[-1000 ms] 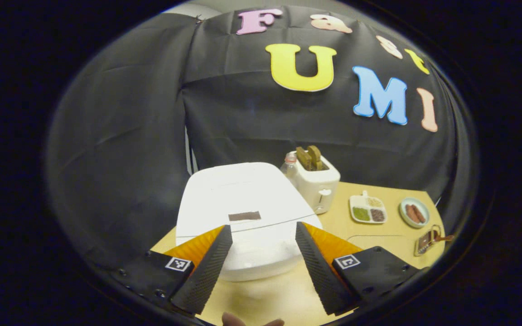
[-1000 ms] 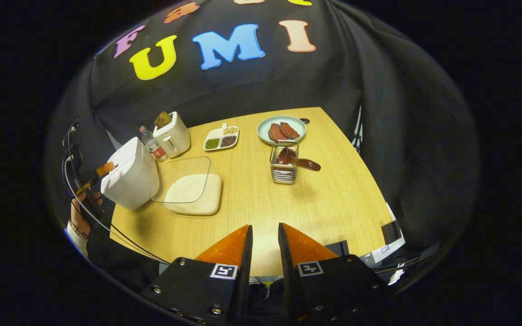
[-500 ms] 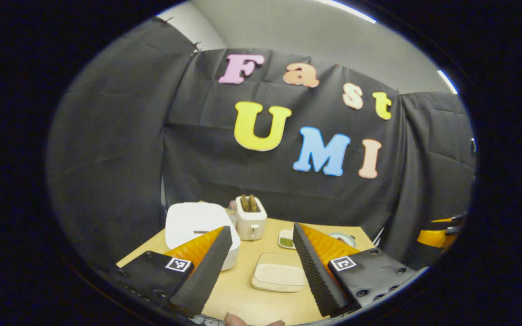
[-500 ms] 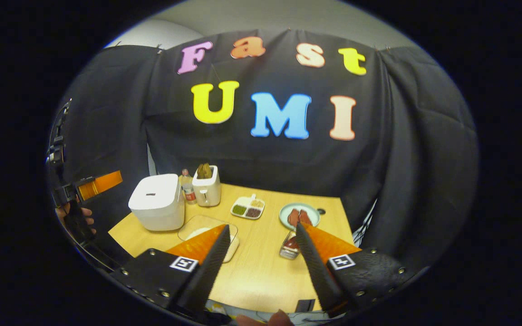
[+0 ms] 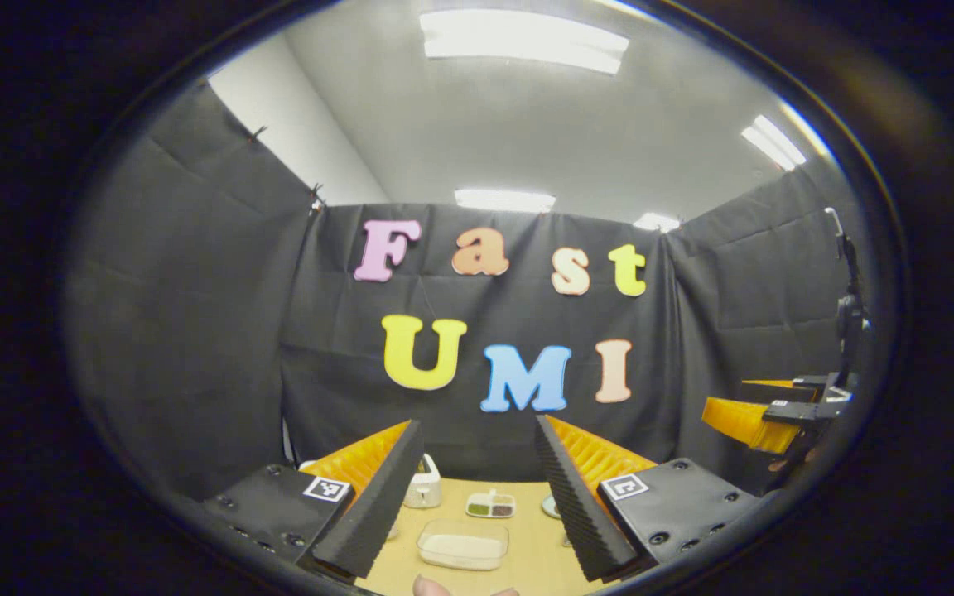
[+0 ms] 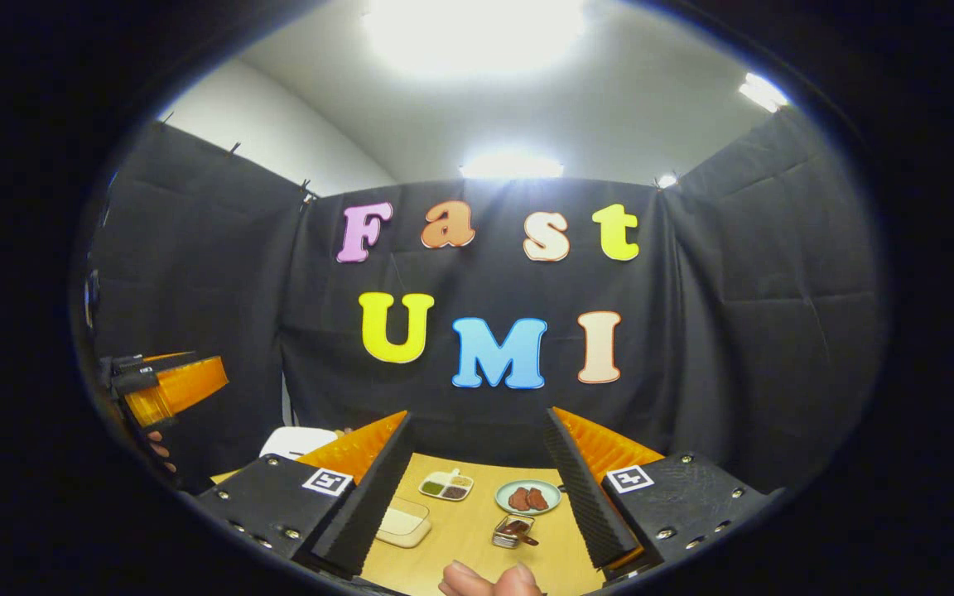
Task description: Close the left gripper, press the button to open the rice cooker; take a wooden spoon from the chopstick holder with the right hand, scoop a spoonful of rice and pour it into the rice cooker, then put the wooden spoon back into the chopstick holder.
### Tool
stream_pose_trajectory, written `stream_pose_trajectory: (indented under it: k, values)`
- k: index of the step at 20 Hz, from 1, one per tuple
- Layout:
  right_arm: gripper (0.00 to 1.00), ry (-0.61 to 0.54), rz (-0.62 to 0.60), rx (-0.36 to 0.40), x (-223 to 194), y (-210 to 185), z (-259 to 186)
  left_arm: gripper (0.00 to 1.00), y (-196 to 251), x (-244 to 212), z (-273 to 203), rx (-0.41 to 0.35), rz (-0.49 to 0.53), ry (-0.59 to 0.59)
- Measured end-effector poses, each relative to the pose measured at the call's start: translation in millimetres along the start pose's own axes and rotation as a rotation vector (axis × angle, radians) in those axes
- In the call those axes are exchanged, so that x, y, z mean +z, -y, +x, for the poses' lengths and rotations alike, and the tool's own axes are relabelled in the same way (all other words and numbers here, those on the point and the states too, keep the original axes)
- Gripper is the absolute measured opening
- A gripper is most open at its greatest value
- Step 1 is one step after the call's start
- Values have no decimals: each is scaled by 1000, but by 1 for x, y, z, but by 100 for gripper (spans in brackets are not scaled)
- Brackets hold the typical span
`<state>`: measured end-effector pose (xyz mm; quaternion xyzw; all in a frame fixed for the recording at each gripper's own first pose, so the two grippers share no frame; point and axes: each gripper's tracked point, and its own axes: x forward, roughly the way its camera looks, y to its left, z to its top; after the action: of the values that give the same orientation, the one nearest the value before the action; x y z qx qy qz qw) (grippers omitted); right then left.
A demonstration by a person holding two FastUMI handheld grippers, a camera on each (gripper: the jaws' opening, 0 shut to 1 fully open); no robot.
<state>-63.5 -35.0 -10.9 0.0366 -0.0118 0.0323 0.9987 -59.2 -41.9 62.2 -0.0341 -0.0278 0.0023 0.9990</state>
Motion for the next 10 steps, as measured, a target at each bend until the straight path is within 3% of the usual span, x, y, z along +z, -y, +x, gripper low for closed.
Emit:
stream_pose_trajectory:
  k: [2,5,8,10]
  values:
    - [95,32,-6,-57,15,15,-10,92,12,3,-4,-34,27,-5]
    - [96,28,36,-85,23,7,-13,94,28,7,-5,-119,-84,-29]
    - [95,11,2,-139,19,12,-15,94,-4,4,2,-92,-155,-39]
    - [96,46,-21,-134,31,-1,-19,93,-16,3,3,-86,-189,-41]
